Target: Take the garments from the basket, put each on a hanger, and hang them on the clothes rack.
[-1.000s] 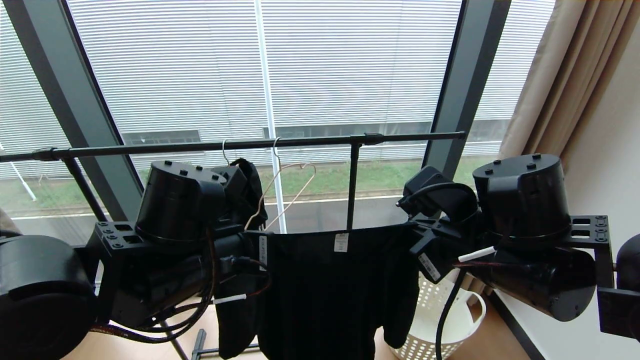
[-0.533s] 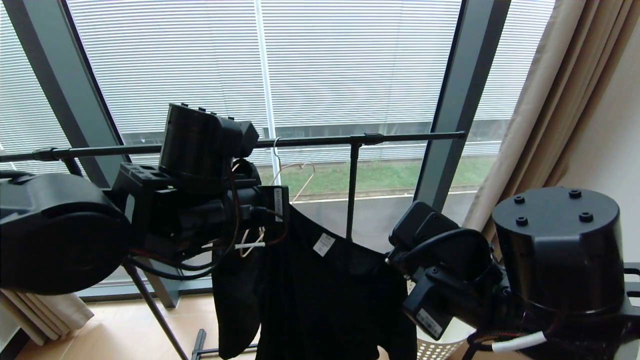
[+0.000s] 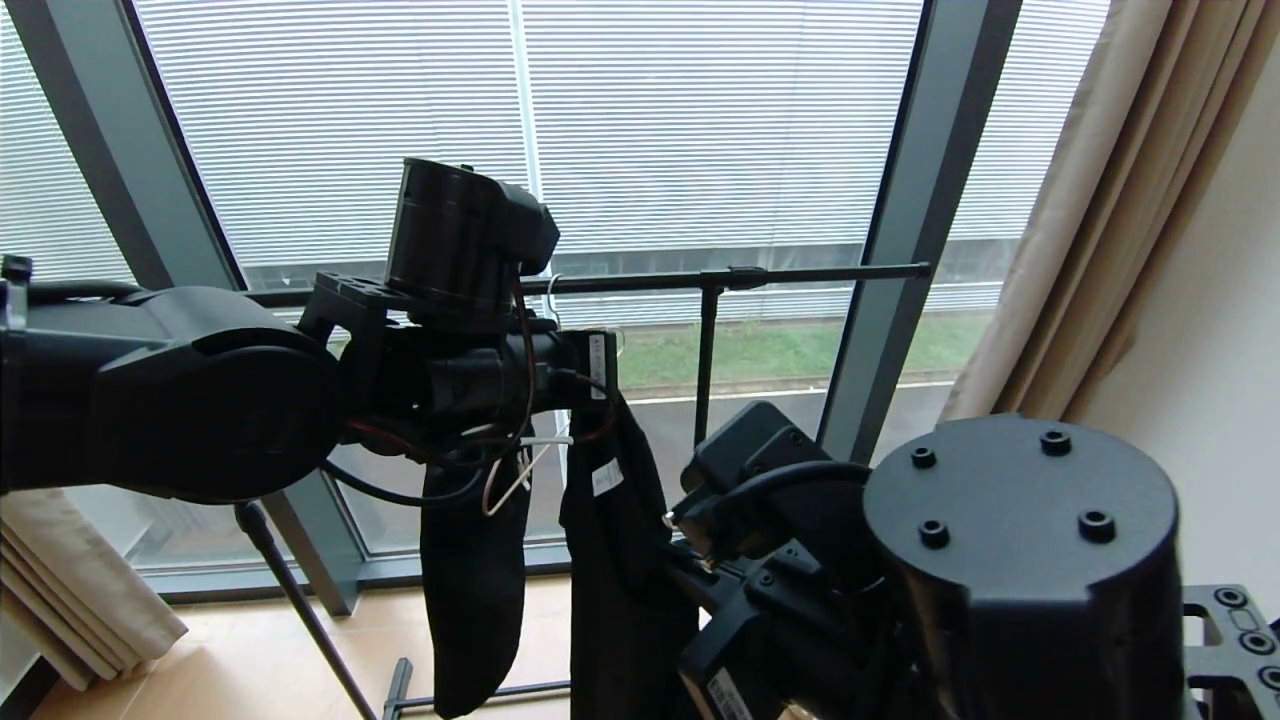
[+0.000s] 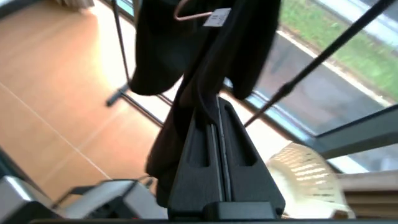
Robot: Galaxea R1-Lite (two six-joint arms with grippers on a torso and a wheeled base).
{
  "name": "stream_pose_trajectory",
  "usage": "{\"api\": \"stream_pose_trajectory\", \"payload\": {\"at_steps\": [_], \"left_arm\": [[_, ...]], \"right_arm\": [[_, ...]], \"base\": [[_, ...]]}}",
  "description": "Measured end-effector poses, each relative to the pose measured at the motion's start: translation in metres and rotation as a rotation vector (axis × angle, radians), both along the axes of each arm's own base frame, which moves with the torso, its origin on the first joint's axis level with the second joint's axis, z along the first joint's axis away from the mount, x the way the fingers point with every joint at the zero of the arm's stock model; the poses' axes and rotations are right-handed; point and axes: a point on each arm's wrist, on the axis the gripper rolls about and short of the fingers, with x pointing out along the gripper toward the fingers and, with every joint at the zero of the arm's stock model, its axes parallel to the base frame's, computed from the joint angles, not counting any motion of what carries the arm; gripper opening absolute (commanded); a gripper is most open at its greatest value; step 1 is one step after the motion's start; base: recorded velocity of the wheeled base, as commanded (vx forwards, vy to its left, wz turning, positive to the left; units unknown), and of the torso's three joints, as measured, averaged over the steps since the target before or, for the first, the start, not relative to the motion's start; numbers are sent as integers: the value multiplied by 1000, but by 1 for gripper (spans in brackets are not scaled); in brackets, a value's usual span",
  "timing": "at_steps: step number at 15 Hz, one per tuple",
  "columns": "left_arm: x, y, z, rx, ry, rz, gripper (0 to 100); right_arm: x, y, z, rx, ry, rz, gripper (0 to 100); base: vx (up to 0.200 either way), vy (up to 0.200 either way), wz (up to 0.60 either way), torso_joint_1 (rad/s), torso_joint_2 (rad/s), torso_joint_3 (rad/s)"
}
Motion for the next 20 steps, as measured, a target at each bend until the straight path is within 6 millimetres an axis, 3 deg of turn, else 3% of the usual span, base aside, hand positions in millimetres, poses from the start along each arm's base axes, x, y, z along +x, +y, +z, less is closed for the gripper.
{"api": "stream_pose_trajectory", "payload": {"at_steps": [5, 8, 12, 14, 16, 20], "left_arm": [[-3, -6, 0, 2, 2, -18, 0], [-4, -7, 0, 1, 1, -22, 0], [-4, -7, -1, 2, 5, -19, 0], [-4, -5, -2, 7, 9, -13, 0], [-6, 3, 0, 20, 24, 2, 0], [-22, 20, -1, 67, 69, 8, 0]], "right_arm": [[5, 29, 2, 141, 73, -45, 0], [7, 36, 7, 245, 66, -49, 0], [7, 34, 0, 195, 52, -46, 0], [8, 26, -3, 112, 5, -21, 0], [16, 5, -5, -21, -73, -9, 0], [56, -43, -2, -143, -141, -147, 0]], "base": [[0, 0, 0, 0, 0, 0], [0, 0, 0, 0, 0, 0], [0, 0, 0, 0, 0, 0], [0, 0, 0, 0, 0, 0], [0, 0, 0, 0, 0, 0], [0, 0, 0, 0, 0, 0]]}}
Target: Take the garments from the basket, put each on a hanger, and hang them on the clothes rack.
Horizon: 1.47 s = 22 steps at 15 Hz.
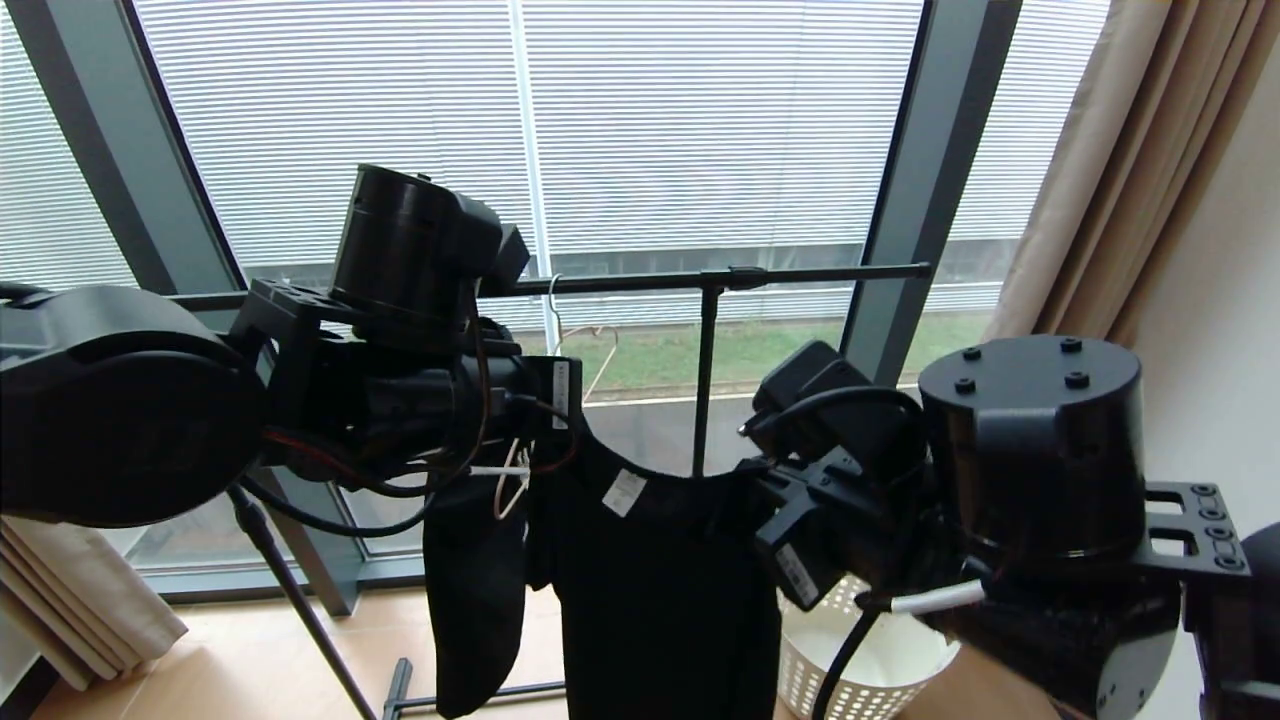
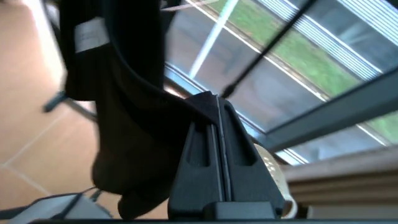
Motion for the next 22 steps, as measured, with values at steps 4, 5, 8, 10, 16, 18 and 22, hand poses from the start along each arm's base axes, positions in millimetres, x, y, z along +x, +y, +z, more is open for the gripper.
{"api": "stream_pose_trajectory", "payload": {"at_steps": [4, 5, 8, 10, 16, 18, 22], "left_arm": [[-38, 15, -11, 129, 64, -82, 0], [-53, 14, -17, 150, 81, -122, 0], [-94, 8, -29, 185, 105, -261, 0], [-108, 2, -33, 190, 114, -323, 0], [-123, -26, -36, 142, 164, -450, 0], [-125, -36, -38, 137, 169, -474, 0], [-124, -46, -38, 113, 171, -470, 0]], "right_arm": [[53, -13, 4, 97, 3, -190, 0], [59, -11, 5, 126, 6, -209, 0], [70, 9, 8, 291, 44, -250, 0], [68, 35, 2, 362, 76, -249, 0], [72, 80, -7, 514, 114, -283, 0], [73, 85, -13, 509, 123, -280, 0], [73, 88, -17, 499, 130, -276, 0]], "base": [[0, 0, 0, 0, 0, 0], [0, 0, 0, 0, 0, 0], [0, 0, 0, 0, 0, 0], [0, 0, 0, 0, 0, 0], [0, 0, 0, 0, 0, 0], [0, 0, 0, 0, 0, 0], [0, 0, 0, 0, 0, 0]]}}
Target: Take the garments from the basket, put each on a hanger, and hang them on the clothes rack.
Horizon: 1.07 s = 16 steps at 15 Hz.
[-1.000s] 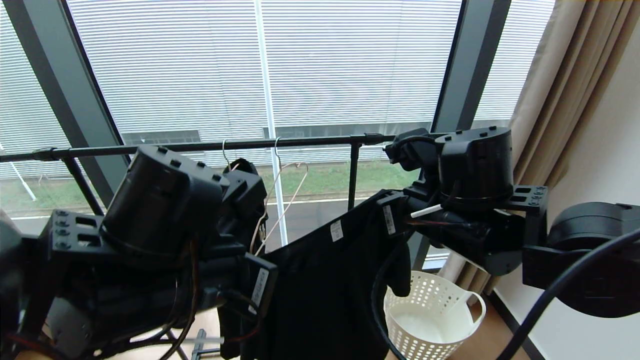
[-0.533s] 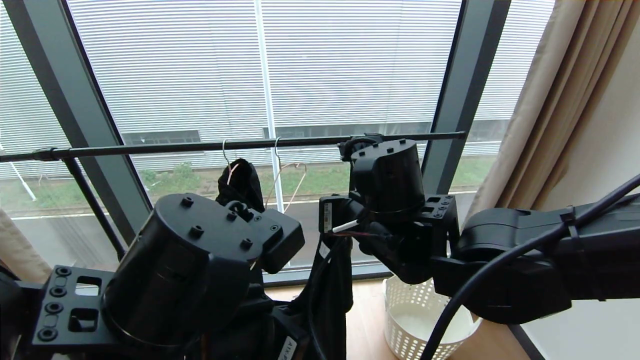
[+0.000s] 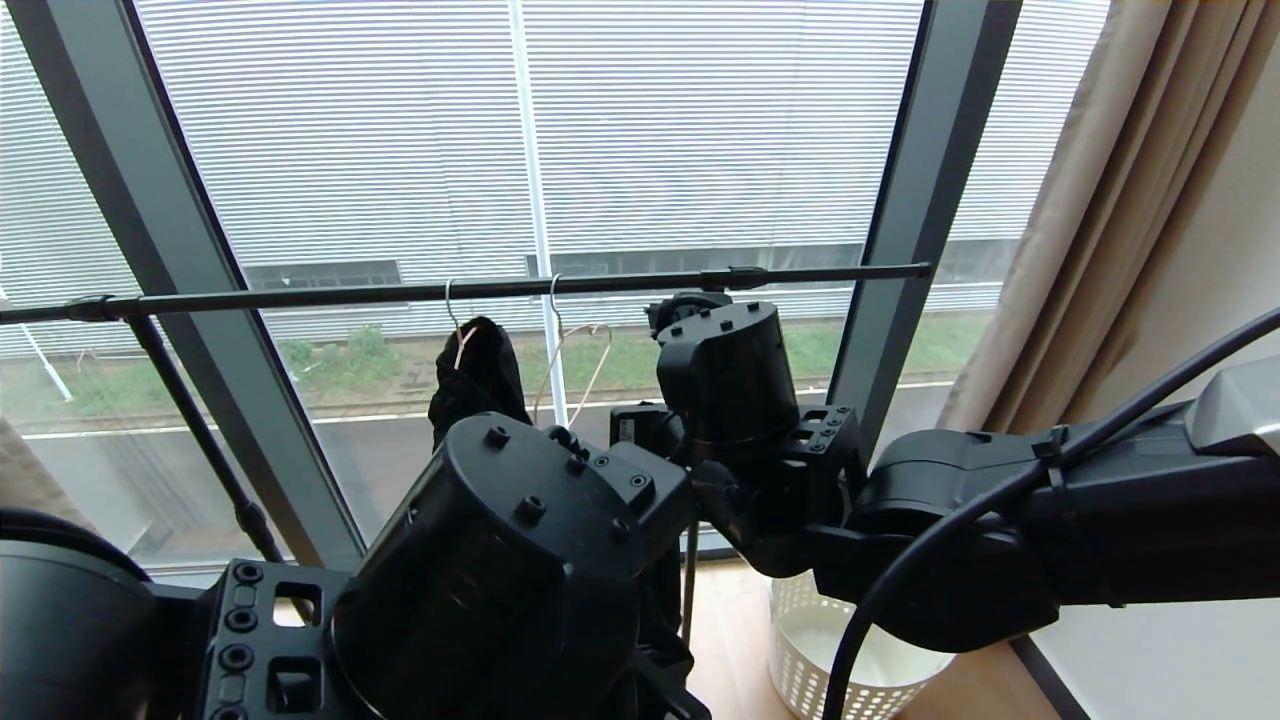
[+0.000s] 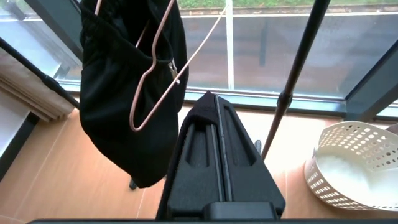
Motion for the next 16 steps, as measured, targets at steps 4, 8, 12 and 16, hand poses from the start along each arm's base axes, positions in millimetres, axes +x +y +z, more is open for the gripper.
{"api": "stream_pose_trajectory", "payload": {"at_steps": [4, 8, 12, 16], "left_arm": [[14, 8, -5, 27, -19, 113, 0], [43, 39, -10, 56, -21, 273, 0], [82, 56, 8, -23, -85, 418, 0], [111, 45, 23, -69, -132, 453, 0]], "right_arm": [[6, -15, 8, -30, -2, -31, 0], [22, -58, 29, -108, -34, -101, 0], [8, -86, 33, -273, -57, -70, 0], [-14, -91, 28, -367, -56, -2, 0]], "base": [[0, 0, 0, 0, 0, 0], [0, 0, 0, 0, 0, 0], [0, 0, 0, 0, 0, 0], [0, 0, 0, 0, 0, 0]]}}
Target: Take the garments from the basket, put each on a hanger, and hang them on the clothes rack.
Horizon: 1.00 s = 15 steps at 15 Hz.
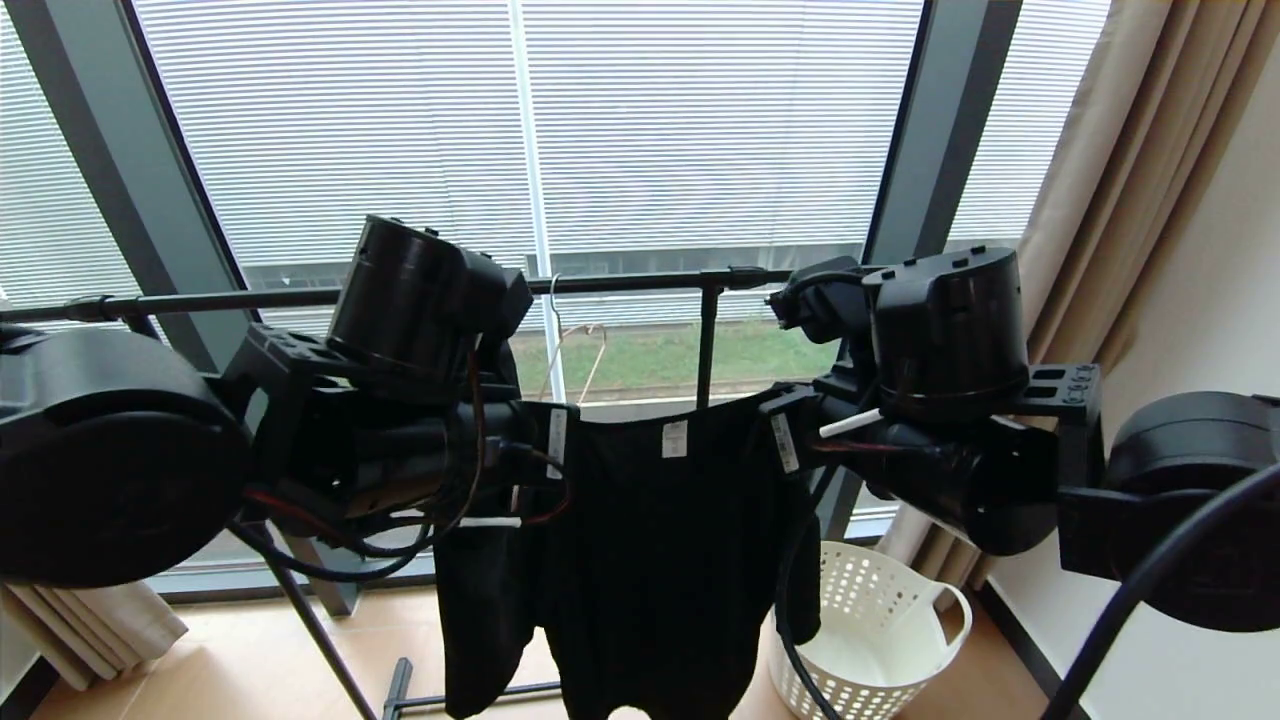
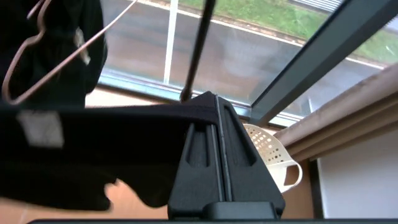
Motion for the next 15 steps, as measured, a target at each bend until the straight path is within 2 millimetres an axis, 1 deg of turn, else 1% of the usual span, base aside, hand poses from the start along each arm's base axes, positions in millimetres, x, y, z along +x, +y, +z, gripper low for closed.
{"api": "stream_pose_trajectory", "payload": {"at_steps": [2, 5, 6, 9, 10, 12, 15], "left_arm": [[11, -7, 4, -13, -15, 6, 0], [17, -12, 7, -24, -29, 5, 0], [18, -14, 9, -29, -35, 3, 0], [20, -16, 16, -44, -54, 2, 0], [21, -16, 19, -52, -63, 3, 0], [22, -17, 24, -62, -76, 2, 0], [23, -18, 30, -75, -94, 3, 0]], "right_arm": [[-5, -1, -5, -46, 6, 23, 0], [-10, -3, -13, -117, 19, 50, 0], [-11, -4, -18, -150, 27, 61, 100], [-15, -10, -27, -236, 47, 116, 100], [-18, -15, -34, -289, 70, 180, 100], [-25, -25, -41, -342, 97, 288, 100], [-35, -35, -43, -308, 124, 456, 100]], "base": [[0, 0, 0, 0, 0, 0], [0, 0, 0, 0, 0, 0], [0, 0, 0, 0, 0, 0], [0, 0, 0, 0, 0, 0], [0, 0, 0, 0, 0, 0], [0, 0, 0, 0, 0, 0], [0, 0, 0, 0, 0, 0]]}}
